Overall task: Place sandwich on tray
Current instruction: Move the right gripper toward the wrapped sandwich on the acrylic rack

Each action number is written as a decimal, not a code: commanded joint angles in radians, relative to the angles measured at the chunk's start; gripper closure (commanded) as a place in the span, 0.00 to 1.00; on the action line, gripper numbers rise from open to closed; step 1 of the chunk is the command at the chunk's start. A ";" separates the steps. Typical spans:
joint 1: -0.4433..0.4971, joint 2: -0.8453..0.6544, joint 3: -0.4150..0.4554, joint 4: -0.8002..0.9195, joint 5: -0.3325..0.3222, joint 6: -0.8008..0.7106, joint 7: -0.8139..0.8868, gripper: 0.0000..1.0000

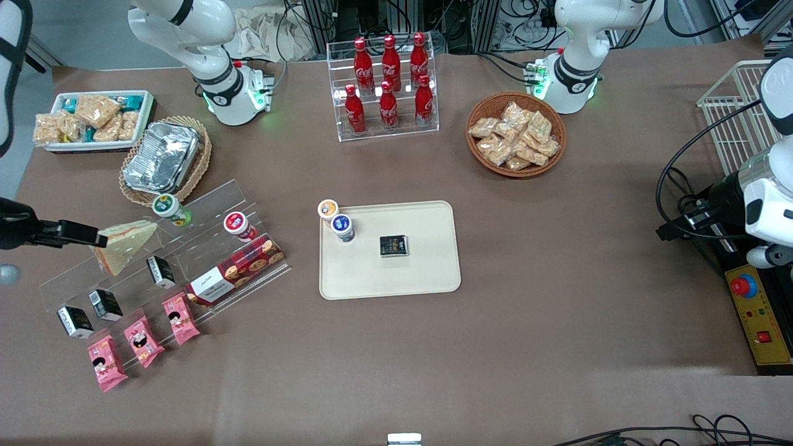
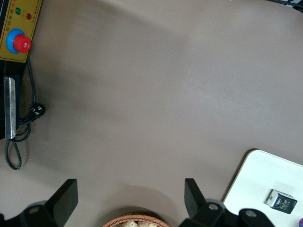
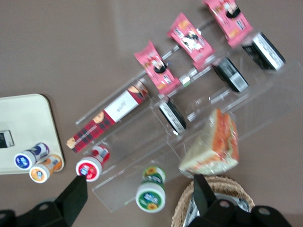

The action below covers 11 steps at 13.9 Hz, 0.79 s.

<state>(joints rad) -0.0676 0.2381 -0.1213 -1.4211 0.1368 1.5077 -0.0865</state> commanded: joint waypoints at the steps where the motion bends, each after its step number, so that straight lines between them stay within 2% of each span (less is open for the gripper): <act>1: -0.026 -0.019 -0.018 -0.016 0.014 -0.056 -0.004 0.00; 4: -0.043 -0.042 -0.040 -0.042 0.001 -0.032 -0.001 0.00; 6: -0.037 -0.085 -0.040 -0.120 -0.080 0.044 0.005 0.00; 11: -0.052 -0.175 -0.041 -0.365 -0.098 0.244 0.045 0.01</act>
<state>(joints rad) -0.1136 0.1488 -0.1690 -1.6413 0.0581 1.6635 -0.0691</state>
